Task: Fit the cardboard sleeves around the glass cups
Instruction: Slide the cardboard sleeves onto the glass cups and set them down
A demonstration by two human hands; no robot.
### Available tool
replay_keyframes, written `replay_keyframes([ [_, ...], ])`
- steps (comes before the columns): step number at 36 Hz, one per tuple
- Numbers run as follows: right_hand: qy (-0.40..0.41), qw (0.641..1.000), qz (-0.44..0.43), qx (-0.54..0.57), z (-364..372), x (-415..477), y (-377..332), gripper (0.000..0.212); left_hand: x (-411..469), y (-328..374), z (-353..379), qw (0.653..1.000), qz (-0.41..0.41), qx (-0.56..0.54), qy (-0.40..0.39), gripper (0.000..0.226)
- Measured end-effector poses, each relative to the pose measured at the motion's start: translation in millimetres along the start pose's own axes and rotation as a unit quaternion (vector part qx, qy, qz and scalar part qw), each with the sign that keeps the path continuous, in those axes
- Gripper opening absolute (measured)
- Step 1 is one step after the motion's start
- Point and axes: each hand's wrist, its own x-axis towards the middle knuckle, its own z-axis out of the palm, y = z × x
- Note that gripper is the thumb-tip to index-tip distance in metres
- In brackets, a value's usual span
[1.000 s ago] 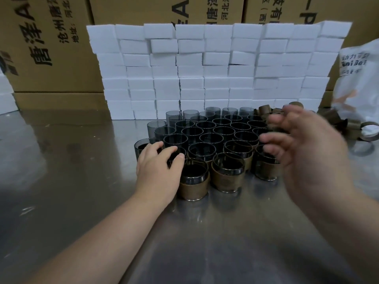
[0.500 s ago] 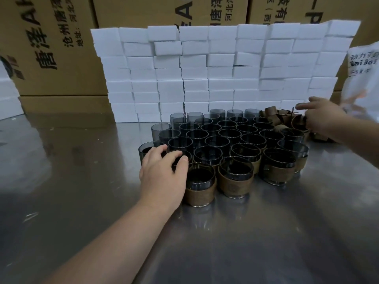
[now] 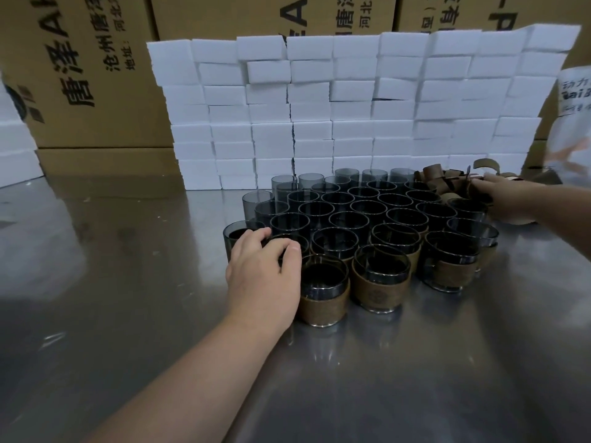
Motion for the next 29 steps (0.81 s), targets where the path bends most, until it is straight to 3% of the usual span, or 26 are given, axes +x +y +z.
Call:
replay_keyframes([
  [9, -0.036, 0.998, 0.043, -0.006, 16.6, -2.4, -3.8, 0.063, 1.7, -1.8, 1.1, 1.0, -0.006, 0.004, -0.004, 0.045],
  [19, 0.023, 0.998, 0.009, -0.057, 8.8, -5.5, -5.8, 0.026, 2.2, -3.1, 1.9, 1.0, -0.006, -0.002, 0.001, 0.045],
  [29, 0.148, 0.985, 0.069, 0.06, -8.1, -6.1, -8.9, 0.021, 3.7, -5.2, 3.5, 1.0, -0.005, 0.001, 0.006, 0.046],
])
